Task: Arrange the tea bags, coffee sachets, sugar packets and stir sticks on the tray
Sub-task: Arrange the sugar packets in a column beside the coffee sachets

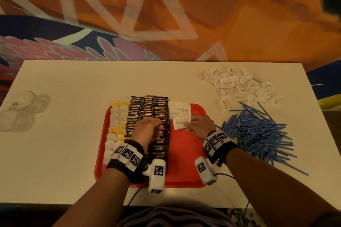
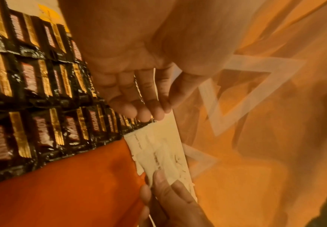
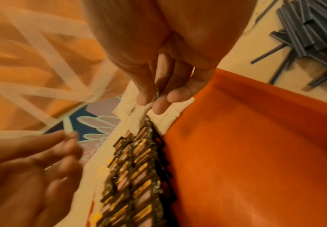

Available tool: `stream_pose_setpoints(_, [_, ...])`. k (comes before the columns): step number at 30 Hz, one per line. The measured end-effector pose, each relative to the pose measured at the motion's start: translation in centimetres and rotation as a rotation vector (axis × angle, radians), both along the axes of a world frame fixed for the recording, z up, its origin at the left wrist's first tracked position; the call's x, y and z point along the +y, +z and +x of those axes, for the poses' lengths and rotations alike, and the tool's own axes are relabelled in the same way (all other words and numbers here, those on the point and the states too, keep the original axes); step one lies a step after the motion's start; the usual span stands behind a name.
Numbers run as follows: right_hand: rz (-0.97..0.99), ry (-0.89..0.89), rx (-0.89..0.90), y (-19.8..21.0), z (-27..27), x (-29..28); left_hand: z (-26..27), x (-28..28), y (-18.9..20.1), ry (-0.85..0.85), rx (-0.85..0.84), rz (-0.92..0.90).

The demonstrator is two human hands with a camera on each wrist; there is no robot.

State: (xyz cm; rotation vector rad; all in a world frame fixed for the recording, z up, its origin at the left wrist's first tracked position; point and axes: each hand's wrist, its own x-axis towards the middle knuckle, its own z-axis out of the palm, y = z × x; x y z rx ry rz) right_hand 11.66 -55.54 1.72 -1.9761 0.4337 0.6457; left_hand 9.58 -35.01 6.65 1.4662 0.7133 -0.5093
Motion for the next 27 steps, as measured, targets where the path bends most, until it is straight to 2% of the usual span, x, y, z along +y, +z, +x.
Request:
stream_pose_setpoints(6, [-0.064, -0.061, 0.047, -2.4, 2.3, -0.3, -0.9, 2.6, -1.0, 0.067, 0.029, 0.048])
stream_pose_setpoints(11, [-0.271, -0.061, 0.06, -3.5, 4.3, 0.7, -1.6, 3.9, -1.2, 0.097, 0.044, 0.073])
stream_pose_setpoints(15, [-0.323, -0.092, 0.076, -4.5, 4.7, 1.3, -2.1, 4.8, -1.8, 0.097, 0.058, 0.07])
stream_pose_setpoints(20, [-0.329, -0.188, -0.034, -5.1, 4.2, 1.6, -2.5, 5.4, -2.3, 0.11, 0.075, 0.071])
stream_pose_setpoints(23, [-0.338, -0.156, -0.167, -5.2, 4.1, 1.7, -2.6, 5.5, -2.4, 0.113, 0.082, 0.068])
stream_pose_setpoints(25, [-0.34, -0.05, -0.237, -5.3, 4.2, 1.9, -2.6, 5.4, -2.3, 0.109, 0.079, 0.067])
stream_pose_setpoints(27, [-0.328, 0.039, -0.221, -5.8, 4.2, 2.1, -2.7, 5.4, -2.2, 0.109, 0.076, 0.068])
